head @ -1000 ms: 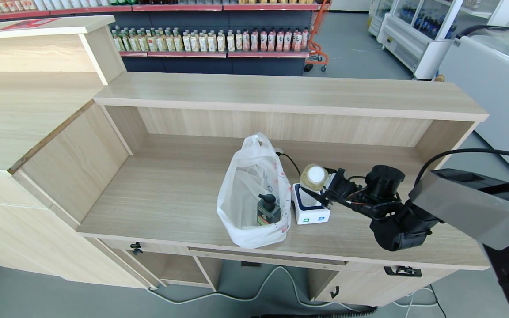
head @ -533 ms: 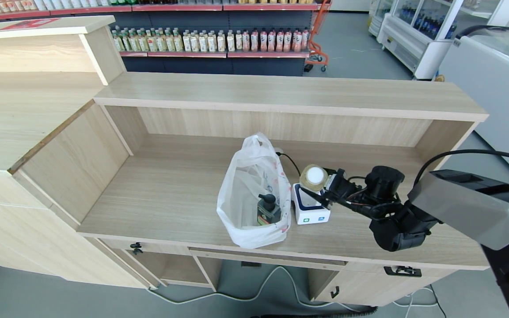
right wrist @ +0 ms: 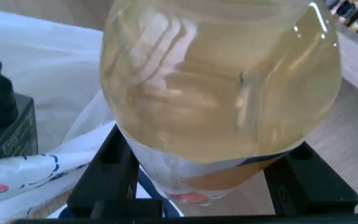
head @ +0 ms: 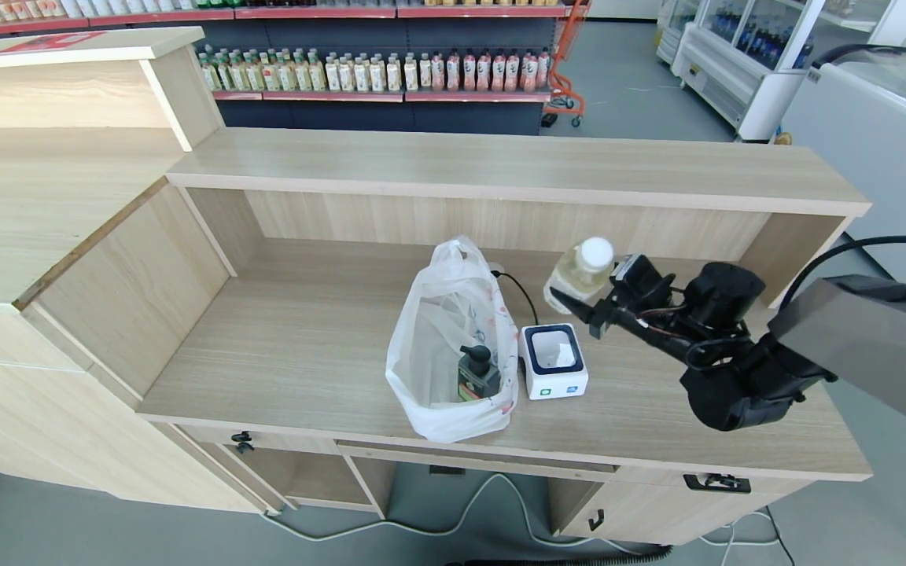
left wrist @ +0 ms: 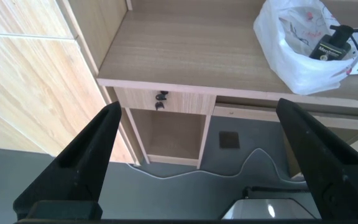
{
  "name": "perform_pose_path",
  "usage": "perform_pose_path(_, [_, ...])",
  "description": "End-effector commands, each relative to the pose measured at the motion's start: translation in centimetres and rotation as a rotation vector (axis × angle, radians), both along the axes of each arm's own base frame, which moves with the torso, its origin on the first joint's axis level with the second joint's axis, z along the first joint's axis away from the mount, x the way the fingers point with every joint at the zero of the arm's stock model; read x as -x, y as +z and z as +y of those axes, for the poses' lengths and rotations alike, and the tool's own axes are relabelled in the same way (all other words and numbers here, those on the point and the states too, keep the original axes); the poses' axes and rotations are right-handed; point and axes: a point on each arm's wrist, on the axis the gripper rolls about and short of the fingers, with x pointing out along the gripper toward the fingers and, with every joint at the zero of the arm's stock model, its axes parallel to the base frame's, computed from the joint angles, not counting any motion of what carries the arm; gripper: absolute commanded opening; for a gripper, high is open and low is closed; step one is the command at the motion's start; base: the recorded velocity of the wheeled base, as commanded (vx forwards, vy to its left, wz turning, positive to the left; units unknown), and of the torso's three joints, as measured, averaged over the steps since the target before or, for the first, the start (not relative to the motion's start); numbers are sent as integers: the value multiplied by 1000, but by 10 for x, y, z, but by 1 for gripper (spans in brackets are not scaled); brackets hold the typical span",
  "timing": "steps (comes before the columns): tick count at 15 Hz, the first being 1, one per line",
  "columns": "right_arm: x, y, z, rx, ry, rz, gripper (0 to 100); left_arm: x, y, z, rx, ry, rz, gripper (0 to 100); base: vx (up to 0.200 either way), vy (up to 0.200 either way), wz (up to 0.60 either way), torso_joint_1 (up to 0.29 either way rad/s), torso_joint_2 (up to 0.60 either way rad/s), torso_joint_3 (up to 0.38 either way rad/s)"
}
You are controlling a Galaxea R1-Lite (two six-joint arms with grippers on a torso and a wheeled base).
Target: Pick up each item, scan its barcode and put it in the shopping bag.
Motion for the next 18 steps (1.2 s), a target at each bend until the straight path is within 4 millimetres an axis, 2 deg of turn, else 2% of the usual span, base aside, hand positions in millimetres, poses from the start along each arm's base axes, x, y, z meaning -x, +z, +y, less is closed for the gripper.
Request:
perform_pose_path(1, [42, 65, -12, -177, -86, 55, 0, 0, 0, 0, 1, 0, -1, 100, 0, 0, 0, 0, 0, 0])
perform_pose_path(3, [60, 77, -18, -296, -215, 214, 0, 0, 0, 0, -3, 0, -1, 100, 0, 200, 0, 2, 2, -5])
perform_pose_path(4, [61, 80, -19, -354, -259, 276, 0, 0, 0, 0, -1, 0, -1, 100, 0, 200, 0, -17, -2, 7])
perform_pose_path(6, [54, 87, -18, -382, -275, 305, 0, 0, 0, 0, 1, 0, 1, 100, 0, 200, 0, 10, 7, 0])
perform_pose_path(9, [47, 87, -9, -412, -251, 385, 0, 0, 0, 0, -3, 0, -1, 100, 0, 0, 0, 0, 0, 0])
perform_pose_path(12, [35, 64, 8, -401, -232, 476, 0, 0, 0, 0, -4, 0, -1, 100, 0, 0, 0, 0, 0, 0])
perform_pose_path(13, [25, 45, 16, -383, -227, 510, 0, 0, 0, 0, -6, 0, -1, 100, 0, 0, 0, 0, 0, 0])
perform_pose_path(14, [17, 36, 21, -375, -219, 524, 0, 0, 0, 0, -6, 0, -1, 100, 0, 0, 0, 0, 0, 0])
perform_pose_path(15, [13, 33, 25, -373, -209, 530, 0, 0, 0, 0, -6, 0, -1, 100, 0, 0, 0, 0, 0, 0])
perform_pose_path(16, [3, 19, 34, -355, -170, 553, 0, 0, 0, 0, -6, 0, -1, 100, 0, 0, 0, 0, 0, 0])
perform_pose_path(18, [-2, 9, 48, -328, -112, 581, 0, 0, 0, 0, -6, 0, -1, 100, 0, 0, 0, 0, 0, 0])
